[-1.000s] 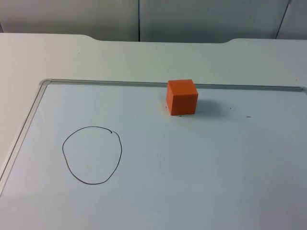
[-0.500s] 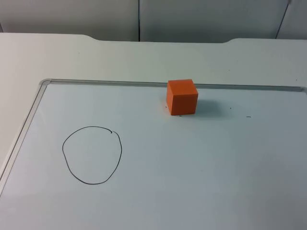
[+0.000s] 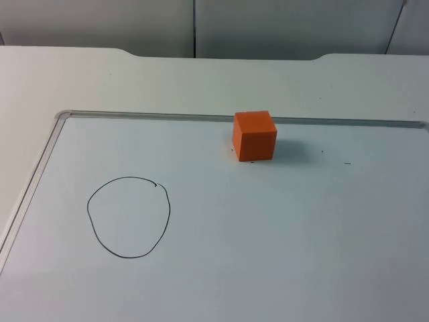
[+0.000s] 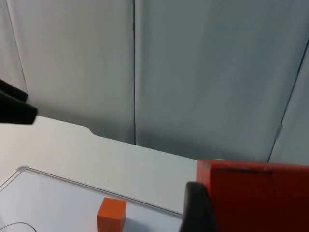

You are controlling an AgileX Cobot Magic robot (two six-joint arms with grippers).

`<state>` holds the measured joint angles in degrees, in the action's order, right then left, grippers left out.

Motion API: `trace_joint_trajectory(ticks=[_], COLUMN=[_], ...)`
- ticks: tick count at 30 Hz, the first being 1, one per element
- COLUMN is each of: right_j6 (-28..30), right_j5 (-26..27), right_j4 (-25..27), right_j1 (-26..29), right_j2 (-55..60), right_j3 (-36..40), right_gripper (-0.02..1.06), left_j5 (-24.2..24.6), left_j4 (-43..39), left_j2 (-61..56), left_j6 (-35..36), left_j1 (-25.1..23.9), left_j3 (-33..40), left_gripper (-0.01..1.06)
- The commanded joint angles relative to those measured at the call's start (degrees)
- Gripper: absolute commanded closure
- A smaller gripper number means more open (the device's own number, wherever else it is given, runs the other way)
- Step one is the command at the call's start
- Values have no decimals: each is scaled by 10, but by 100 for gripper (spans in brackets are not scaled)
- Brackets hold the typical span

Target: Pick up one cube with the left hand and another cube with the right hand. First place the cube in the right hand at the target position, then stack the cube in the left hand on top.

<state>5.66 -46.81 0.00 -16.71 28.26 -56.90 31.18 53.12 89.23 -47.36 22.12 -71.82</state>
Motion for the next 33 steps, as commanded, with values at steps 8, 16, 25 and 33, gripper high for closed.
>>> trace_joint_trajectory(ticks=[8,16,25,33], right_j6=[3,3,3,8], right_j5=[8,8,4,3], right_j4=[3,3,5,31], right_j1=[2,2,2,2], right_j2=[0,0,0,1], right_j3=[3,3,3,3], right_gripper=[105,105,105,105], left_j5=[35,184,259,247], left_j4=[-244,-366,-391,-405], left_j2=[172,341,446,487], left_j6=[235,419,517,581], left_j1=[83,83,89,97], left_j3=[-152,-348,-469,-481], left_gripper=[0,0,0,0])
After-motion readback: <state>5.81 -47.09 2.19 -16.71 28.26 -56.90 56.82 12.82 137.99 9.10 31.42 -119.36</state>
